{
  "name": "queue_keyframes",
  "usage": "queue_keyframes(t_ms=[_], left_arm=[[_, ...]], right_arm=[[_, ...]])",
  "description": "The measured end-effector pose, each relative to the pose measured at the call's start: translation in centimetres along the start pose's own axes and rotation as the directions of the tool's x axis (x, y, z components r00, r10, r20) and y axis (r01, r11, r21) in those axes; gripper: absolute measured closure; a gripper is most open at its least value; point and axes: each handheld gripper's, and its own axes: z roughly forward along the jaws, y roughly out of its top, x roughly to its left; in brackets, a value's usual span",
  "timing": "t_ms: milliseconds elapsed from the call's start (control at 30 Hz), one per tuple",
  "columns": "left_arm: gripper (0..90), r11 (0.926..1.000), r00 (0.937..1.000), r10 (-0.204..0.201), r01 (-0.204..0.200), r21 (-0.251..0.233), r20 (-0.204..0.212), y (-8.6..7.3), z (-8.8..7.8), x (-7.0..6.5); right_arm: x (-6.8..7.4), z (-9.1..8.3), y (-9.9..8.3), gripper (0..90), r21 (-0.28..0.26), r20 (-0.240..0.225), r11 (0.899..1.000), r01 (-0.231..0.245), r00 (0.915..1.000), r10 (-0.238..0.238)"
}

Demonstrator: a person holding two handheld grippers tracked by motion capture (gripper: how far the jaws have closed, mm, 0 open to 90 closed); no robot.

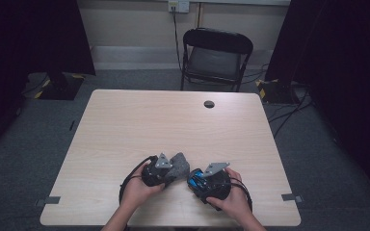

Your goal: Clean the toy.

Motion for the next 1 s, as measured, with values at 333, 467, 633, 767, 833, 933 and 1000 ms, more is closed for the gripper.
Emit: queue_keyframes(t_ms=[333, 467, 633, 767, 833, 933, 1000], left_arm=[[74.0, 0.9996, 0.999, -0.025, 0.024, -0.013, -0.036, -0.5, -0.3, 0.6], [74.1, 0.9995, 0.9981, -0.032, 0.032, -0.007, -0.052, -1.0, -0.9, 1.1], [74.0, 0.9988, 0.9967, -0.048, 0.048, -0.009, -0.065, -1.8, -1.6, 1.7], [74.0, 0.9991, 0.9967, -0.042, 0.042, -0.006, -0.07, -1.9, -1.6, 1.6], [74.0, 0.9991, 0.9963, -0.043, 0.043, -0.005, -0.074, -1.9, -1.7, 1.6], [73.9, 0.9988, 0.9958, -0.048, 0.047, -0.009, -0.077, -2.0, -1.7, 1.5], [74.0, 0.9988, 0.9957, -0.049, 0.048, -0.011, -0.079, -2.1, -1.8, 1.5]], right_arm=[[0.1, 1.0, 0.4, 25.3, -0.056, 0.028, 0.998, -0.038, 0.9988, 0.039], [-0.1, 1.5, 0.9, 23.1, -0.062, 0.014, 0.998, -0.027, 0.9995, 0.028], [0.1, 0.2, 0.2, 16.6, -0.019, 0.0, 1.0, -0.01, 0.9999, 0.01], [0.1, -0.6, -1.2, 23.1, 0.001, 0.012, 1.0, -0.01, 0.9999, 0.01], [0.0, -0.7, -1.3, 25.0, -0.014, 0.007, 1.0, -0.018, 0.9998, 0.018], [0.1, -0.6, -1.1, 25.3, -0.013, 0.015, 1.0, -0.025, 0.9996, 0.025], [0.2, -0.5, -1.0, 25.4, -0.017, 0.018, 0.999, -0.03, 0.9994, 0.03]])
